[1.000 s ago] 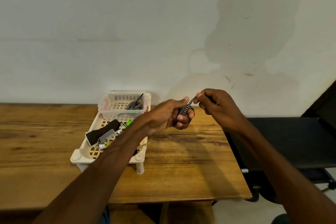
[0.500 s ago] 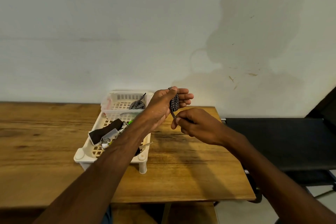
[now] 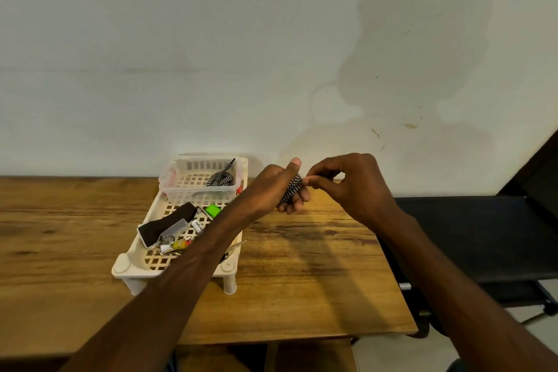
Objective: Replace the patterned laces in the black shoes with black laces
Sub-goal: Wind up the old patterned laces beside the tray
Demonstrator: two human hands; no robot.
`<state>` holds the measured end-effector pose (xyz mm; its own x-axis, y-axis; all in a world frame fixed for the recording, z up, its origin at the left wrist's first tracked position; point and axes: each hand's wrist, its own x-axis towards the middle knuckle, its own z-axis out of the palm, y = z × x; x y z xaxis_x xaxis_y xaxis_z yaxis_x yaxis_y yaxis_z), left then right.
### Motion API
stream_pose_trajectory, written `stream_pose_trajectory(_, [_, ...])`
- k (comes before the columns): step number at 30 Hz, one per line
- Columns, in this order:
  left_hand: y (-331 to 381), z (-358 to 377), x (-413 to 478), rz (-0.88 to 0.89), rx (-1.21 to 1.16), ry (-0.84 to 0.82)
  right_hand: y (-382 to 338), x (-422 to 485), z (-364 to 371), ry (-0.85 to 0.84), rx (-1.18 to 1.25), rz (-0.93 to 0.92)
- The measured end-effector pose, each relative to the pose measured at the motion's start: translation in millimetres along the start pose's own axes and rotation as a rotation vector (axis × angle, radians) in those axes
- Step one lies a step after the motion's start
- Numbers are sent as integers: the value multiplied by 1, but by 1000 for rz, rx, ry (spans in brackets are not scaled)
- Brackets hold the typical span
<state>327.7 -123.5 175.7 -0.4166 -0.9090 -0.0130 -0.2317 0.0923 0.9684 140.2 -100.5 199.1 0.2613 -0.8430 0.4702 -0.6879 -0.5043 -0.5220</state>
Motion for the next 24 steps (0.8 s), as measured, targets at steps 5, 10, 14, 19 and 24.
stream_pose_trajectory(5, [0,-1,-1,-12,11,18,3,3,12,-56,-17,-12])
stream_pose_trajectory(10, [-4,-5,-1,19,-54,67,-2,3,28,-162,128,65])
stream_pose_trajectory(14, [-2,-14,-1,-2,-58,25,-6,6,31,-302,352,148])
stream_pose_trajectory(19, [-1,-23,-4,-3,-79,2,1,11,31,-322,438,154])
stream_pose_trajectory(24, [-1,-28,-3,-4,-43,126,1,17,44,-191,459,199])
